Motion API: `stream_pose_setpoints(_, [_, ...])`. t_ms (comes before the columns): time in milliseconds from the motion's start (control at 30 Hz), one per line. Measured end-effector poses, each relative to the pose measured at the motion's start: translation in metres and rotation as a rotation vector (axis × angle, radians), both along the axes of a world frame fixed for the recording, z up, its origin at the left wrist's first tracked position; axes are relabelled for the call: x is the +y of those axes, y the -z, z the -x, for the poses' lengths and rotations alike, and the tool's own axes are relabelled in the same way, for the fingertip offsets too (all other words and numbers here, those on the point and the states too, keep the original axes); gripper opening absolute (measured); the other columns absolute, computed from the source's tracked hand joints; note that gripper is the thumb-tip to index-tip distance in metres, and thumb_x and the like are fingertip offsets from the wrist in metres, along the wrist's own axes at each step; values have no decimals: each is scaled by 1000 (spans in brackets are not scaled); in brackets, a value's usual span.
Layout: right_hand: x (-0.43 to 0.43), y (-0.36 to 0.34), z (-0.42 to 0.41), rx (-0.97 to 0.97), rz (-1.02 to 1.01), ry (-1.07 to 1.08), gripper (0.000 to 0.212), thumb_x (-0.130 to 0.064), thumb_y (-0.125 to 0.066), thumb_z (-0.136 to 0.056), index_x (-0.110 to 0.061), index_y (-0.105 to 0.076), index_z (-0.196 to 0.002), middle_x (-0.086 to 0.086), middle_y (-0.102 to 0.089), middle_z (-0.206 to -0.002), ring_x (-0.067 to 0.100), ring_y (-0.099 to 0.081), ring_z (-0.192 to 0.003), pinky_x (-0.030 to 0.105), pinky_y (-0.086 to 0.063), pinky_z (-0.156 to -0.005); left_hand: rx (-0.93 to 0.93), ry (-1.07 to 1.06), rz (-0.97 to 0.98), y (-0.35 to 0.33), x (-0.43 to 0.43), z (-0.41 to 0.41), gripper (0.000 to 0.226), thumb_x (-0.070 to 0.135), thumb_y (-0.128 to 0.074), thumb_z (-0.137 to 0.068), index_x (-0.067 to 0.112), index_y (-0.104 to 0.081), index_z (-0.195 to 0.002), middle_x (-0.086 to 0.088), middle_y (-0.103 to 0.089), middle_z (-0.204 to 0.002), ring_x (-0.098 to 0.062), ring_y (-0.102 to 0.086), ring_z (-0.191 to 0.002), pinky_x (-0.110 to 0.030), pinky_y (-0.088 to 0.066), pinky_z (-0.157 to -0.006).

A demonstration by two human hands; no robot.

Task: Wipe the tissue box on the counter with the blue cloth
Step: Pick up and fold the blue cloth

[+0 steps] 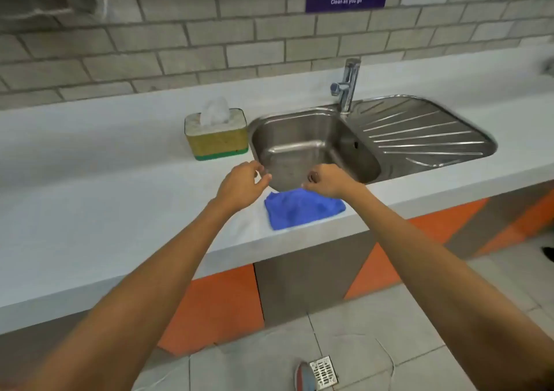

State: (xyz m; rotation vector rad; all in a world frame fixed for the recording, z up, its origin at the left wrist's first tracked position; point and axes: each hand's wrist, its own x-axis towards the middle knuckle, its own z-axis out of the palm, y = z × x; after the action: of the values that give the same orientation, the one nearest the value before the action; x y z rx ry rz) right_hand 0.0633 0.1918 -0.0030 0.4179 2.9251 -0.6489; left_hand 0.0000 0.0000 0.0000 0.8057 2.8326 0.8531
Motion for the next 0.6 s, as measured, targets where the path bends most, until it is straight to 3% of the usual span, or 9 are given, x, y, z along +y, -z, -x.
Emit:
stream_pose_setpoints(100, [15, 17, 7, -79, -36, 13, 43, -30, -56, -91, -2, -55, -124, 17, -58, -128, 32, -54, -118, 35, -42, -95, -88, -26, 63, 22, 11, 3, 41, 33, -54, -91, 6, -56, -123, -15, -59, -125, -28, -58, -112, -36, -47, -93])
stream_pose_setpoints(133, [19, 23, 8, -108, -43, 19, 46, -27, -55, -92, -1, -52, -129, 18, -56, -133, 32, -51, -122, 35, -41, -98, -117, -30, 90, 31, 14, 1, 42, 32, -54, -91, 6, -56, -123, -15, -57, -126, -29, -57, -113, -36, -46, -95])
stream_pose_setpoints(367, [54, 55, 37, -300, -45, -47, 45, -20, -50, -89, -3, -51, -130, 17, -55, -134, 33, -52, -122, 42, -43, -103, -162, -3, 307, 76, 42, 12, 51, 38, -54, -90, 8, -49, -130, -14, -48, -132, -28, -49, -119, -35, -43, -97])
stream_pose_setpoints(500, [67, 67, 53, -314, 13, -124, 42, -19, -57, -83, 3, -60, -119, 20, -64, -121, 33, -59, -111, 45, -48, -98, -176, -5, 412, 82, 53, 24, 53, 39, -60, -85, 10, -51, -128, -14, -53, -126, -28, -49, -116, -35, -44, -91])
stream_pose_setpoints(567, [72, 69, 60, -299, 26, -164, 42, -19, -63, -80, 1, -64, -117, 16, -67, -116, 30, -61, -108, 39, -50, -92, -235, -39, 395, 82, 56, 31, 50, 37, -66, -81, 9, -55, -121, -12, -58, -120, -28, -53, -111, -33, -44, -84])
stream_pose_setpoints(600, [74, 69, 63, -288, 19, -189, 38, -20, -66, -78, 0, -67, -111, 15, -69, -106, 28, -63, -100, 34, -51, -83, -273, -58, 376, 80, 57, 33, 45, 36, -68, -79, 9, -59, -113, -12, -61, -113, -27, -56, -104, -32, -42, -77])
